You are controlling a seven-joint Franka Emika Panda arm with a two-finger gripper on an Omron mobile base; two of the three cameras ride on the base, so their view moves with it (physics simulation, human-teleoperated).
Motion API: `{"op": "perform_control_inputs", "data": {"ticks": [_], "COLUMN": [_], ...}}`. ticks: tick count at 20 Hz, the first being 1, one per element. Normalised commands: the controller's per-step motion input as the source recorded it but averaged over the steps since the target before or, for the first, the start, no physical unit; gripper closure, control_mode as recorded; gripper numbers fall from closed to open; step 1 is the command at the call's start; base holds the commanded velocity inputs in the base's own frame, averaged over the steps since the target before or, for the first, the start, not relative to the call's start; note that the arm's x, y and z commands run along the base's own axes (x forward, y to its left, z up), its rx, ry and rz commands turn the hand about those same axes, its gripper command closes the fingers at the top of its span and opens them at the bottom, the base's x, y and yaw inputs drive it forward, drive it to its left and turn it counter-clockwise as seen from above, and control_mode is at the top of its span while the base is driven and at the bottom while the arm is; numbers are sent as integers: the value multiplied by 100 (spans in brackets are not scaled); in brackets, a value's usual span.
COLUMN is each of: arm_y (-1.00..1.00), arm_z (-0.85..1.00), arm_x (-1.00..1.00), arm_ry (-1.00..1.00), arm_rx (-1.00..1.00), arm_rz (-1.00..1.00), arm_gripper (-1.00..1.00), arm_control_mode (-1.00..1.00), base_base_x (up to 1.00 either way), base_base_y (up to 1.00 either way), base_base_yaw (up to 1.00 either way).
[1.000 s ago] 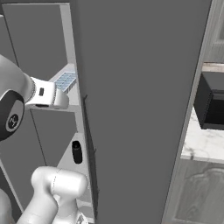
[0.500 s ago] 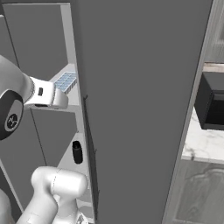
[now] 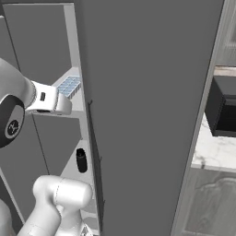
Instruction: Open the freezer door, pick up the ice cube tray from the freezer, and place it on the dining counter.
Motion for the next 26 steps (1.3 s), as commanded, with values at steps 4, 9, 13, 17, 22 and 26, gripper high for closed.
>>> {"op": "perform_control_inputs", "data": {"ticks": [4, 9, 13, 17, 22, 26], "arm_y": [0, 0, 0, 15, 34, 21], "arm_z": [0, 0, 0, 11, 2, 1], "arm_x": [0, 0, 20, 38, 48, 43], "arm_ry": [0, 0, 0, 3, 0, 0], "arm_rx": [0, 0, 0, -11, -13, -12], "arm_rz": [0, 0, -1, 5, 11, 27], "arm_gripper": [-100, -100, -100, -100, -100, -100], "arm_control_mode": [100, 100, -100, -100, -100, -100], "base_base_x": [76, 67, 17, 0, 0, 0], "base_base_y": [31, 12, 0, 0, 0, 0], "base_base_yaw": [0, 0, -1, 0, 0, 0]}}
